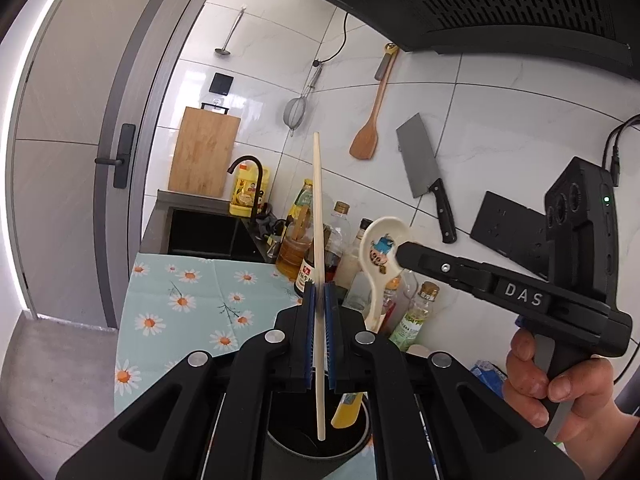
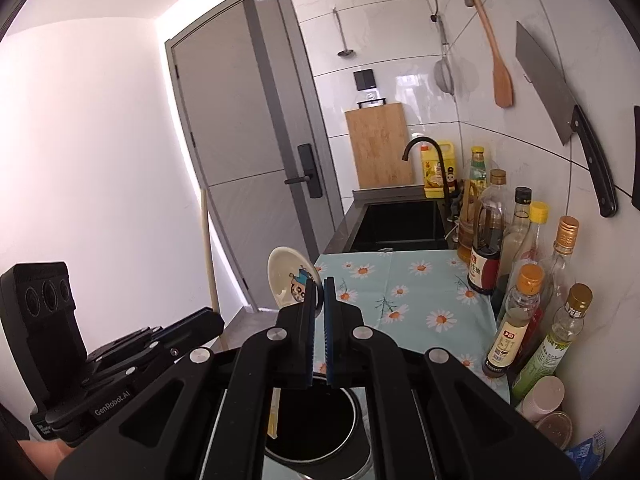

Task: Organize utensils
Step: 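Open left gripper dropping chopstick into holder while right gripper releases the spoon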

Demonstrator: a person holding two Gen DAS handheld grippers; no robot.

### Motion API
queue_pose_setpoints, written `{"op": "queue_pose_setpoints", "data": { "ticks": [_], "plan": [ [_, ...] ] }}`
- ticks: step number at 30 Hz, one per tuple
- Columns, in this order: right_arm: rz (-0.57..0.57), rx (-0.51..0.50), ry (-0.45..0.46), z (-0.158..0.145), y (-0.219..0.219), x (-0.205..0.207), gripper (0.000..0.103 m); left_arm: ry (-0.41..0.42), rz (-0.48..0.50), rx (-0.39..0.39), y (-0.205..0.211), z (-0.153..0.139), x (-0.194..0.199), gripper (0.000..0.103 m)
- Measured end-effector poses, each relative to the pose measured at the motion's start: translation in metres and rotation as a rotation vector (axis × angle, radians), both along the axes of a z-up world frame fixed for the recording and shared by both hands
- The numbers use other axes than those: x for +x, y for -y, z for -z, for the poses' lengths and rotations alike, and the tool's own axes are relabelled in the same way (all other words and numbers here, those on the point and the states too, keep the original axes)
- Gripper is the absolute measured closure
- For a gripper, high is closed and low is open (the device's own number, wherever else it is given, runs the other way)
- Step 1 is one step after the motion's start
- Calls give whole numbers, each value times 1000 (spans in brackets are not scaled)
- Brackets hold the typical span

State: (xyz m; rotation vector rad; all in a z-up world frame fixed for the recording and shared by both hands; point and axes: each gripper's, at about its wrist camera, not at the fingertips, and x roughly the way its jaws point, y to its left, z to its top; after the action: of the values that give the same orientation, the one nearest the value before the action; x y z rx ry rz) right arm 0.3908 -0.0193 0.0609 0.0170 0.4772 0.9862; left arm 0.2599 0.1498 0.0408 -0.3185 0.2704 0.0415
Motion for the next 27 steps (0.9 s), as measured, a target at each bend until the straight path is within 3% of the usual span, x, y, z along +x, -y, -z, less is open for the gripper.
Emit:
{"op": "queue_pose_setpoints", "data": {
  "ticks": [10,12,20,22,27],
  "plan": [
    [-25,-44,-51,24,-15,8,97,-53,16,12,2,27,13,98],
    [-47,-58,-101,29,-17,10,76,-73,30,-10,1,31,15,98],
    [-26,-16,-135,23,-2,8,75,-87,16,-21,3,30,8,97],
    [-24,-9,-135,19,2,6,74,-84,19,-21,5,28,5,79],
    [-35,-6,-145,15,11,-4,74,-70,20,-27,10,21,-8,77]
  ]
}}
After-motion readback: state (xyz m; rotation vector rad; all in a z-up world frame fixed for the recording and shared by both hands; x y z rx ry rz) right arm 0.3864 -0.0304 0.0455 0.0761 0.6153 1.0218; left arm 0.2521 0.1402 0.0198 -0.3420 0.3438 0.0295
